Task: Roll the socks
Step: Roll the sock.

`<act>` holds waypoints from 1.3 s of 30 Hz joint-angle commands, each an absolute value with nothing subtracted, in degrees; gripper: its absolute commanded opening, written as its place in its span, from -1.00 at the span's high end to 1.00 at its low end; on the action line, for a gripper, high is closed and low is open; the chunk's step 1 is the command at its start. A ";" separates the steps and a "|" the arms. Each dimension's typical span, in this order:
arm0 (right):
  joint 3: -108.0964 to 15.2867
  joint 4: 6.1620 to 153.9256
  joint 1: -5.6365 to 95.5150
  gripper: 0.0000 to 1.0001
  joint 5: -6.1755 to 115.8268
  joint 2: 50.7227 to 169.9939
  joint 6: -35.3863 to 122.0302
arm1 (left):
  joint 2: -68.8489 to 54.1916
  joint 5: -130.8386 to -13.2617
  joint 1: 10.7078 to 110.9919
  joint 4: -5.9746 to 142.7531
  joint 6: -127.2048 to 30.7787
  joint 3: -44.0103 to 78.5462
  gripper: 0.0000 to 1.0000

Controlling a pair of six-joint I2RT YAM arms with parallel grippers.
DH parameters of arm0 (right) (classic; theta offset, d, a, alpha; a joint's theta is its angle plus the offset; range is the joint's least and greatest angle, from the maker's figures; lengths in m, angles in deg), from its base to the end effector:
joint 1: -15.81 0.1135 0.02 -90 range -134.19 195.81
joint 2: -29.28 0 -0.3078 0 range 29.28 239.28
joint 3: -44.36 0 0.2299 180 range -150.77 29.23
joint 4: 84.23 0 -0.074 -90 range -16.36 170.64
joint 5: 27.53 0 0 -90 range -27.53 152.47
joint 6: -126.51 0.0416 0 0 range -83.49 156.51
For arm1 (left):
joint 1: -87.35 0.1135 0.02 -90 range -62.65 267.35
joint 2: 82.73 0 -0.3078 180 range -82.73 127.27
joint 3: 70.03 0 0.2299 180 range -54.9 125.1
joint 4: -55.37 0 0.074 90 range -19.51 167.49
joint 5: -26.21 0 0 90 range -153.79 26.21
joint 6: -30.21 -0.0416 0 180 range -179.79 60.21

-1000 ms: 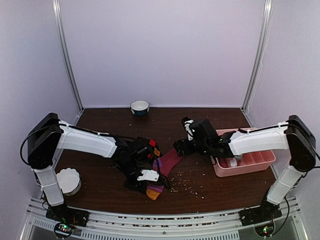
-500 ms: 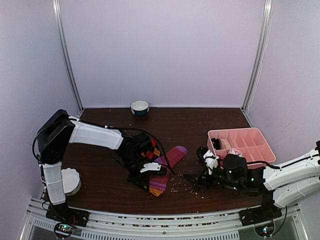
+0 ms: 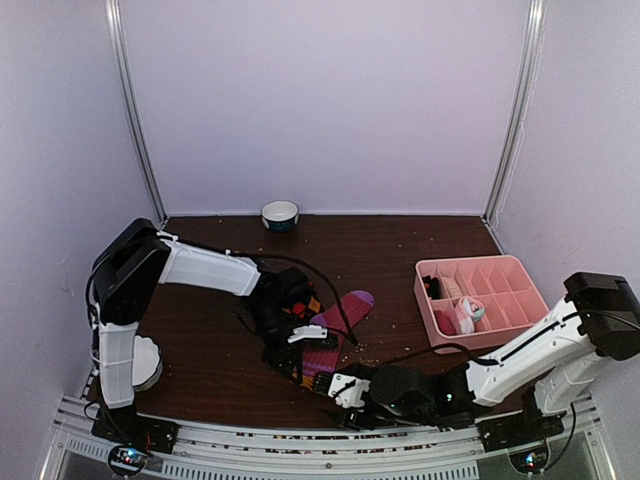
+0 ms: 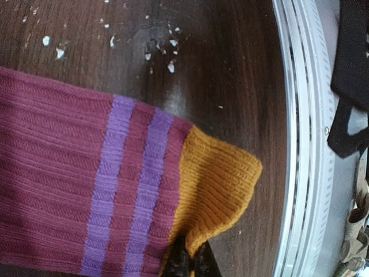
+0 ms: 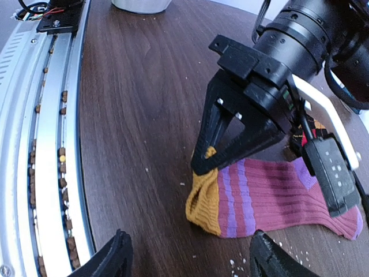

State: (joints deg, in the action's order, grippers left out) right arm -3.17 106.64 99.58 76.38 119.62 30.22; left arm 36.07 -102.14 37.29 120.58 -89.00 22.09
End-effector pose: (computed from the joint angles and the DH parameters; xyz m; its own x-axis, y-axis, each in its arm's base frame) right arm 0.0411 0.2848 0.2046 0.0462 -0.5565 -0.8296 -0.9434 0.2487 -0.2194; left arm 0.2179 -0.3004 0.1734 -0.2730 0.9222 -0.2738 0.8265 0.0792 -0.5574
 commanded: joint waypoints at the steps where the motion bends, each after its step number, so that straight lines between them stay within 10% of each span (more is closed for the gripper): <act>1: -8.34 107.31 99.64 -0.33 77.98 123.92 24.74 | 38.06 -101.30 37.60 123.05 -88.80 24.06 1.00; 23: -13.37 110.05 95.06 0.65 73.02 134.06 25.19 | 38.47 -101.41 37.60 124.31 -89.82 24.55 0.96; 39: -13.76 105.78 87.85 1.00 55.99 133.32 40.20 | 29.69 -95.31 38.61 116.31 -88.50 18.15 0.08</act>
State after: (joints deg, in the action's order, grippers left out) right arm -12.62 108.10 90.92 65.19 133.83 32.67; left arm 35.39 -102.03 37.29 122.89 -89.86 22.40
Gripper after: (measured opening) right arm 0.015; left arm 0.394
